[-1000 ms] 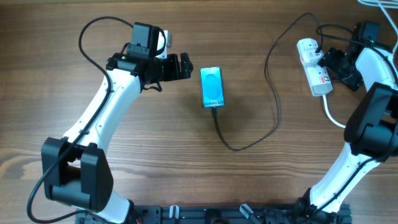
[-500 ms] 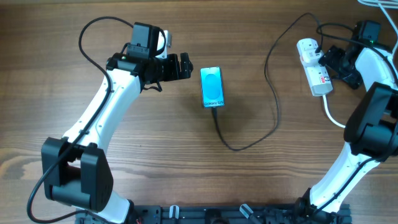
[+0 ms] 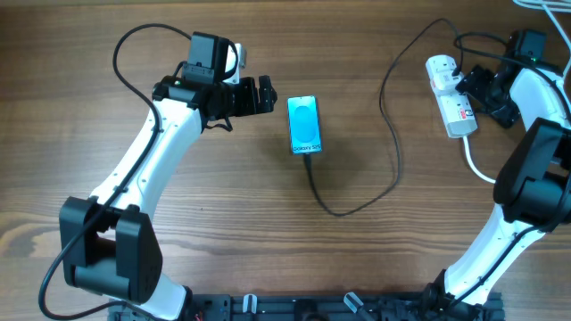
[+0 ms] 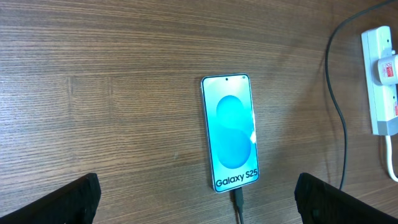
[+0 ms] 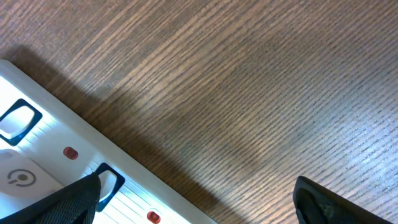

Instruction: Plug charger to phone and switch on socket

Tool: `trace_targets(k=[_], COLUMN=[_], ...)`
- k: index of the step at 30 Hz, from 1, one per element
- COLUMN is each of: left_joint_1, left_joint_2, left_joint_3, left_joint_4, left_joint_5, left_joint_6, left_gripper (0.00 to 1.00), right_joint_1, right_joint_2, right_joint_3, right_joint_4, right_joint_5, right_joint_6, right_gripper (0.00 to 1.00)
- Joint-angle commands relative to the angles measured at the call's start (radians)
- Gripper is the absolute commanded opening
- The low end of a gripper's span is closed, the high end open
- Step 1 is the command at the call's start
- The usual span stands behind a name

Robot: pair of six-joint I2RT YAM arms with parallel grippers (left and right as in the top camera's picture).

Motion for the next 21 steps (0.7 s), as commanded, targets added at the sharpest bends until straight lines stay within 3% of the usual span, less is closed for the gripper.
trace_targets(k=[1,21], left_joint_1=[0.002,0.002], left_joint_2=[0.005,0.005], left_joint_3=[-0.001,-0.001], left_joint_4=[0.001,0.001], left_joint_5=[-0.010,-0.010], left_joint_6=[0.023,0.023], left_gripper=[1.00,1.00], right_joint_1=[0.006,0.008], right_joint_2=[0.030,0.030], right_joint_3=[-0.010,-0.051], right_joint_4=[-0.024,0.000], right_joint_5=[-0.009,-0.107], right_joint_6=[0.000,-0.051], right_gripper=[1.00,1.00])
